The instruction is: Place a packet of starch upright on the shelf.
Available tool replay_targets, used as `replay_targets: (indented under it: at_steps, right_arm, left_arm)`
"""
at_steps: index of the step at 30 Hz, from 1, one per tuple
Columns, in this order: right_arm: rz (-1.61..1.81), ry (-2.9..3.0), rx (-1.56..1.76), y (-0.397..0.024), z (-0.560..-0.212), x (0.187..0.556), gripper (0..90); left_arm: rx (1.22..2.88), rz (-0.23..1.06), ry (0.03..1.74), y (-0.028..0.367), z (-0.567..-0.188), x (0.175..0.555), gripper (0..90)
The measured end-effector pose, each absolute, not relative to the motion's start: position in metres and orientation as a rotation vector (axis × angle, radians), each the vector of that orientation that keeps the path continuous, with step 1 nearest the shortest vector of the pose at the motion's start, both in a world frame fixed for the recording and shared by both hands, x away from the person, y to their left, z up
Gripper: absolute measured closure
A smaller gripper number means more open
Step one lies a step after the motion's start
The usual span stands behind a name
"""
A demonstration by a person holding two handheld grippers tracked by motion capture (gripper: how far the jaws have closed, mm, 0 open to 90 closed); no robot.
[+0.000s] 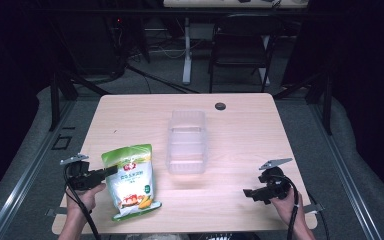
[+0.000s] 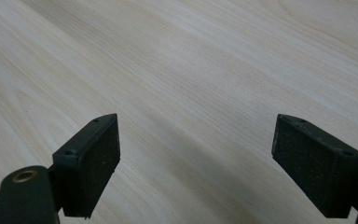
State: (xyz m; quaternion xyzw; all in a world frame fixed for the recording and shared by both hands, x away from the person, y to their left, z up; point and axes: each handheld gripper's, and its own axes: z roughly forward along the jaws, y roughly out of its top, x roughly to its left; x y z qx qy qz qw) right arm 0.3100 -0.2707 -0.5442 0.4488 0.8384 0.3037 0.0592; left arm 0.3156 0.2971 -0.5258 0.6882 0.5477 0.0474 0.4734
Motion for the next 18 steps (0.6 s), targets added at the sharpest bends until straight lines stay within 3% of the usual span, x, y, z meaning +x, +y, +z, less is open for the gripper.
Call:
replay_targets:
  at_steps: [18]
  right_arm:
    - [0.891, 2.558, 1.344, -0.269, -0.545, 0.309, 14.6]
  left_arm:
    - [1.671, 0.154, 1.289, 0.298, -0.507, 0.310, 89.9]
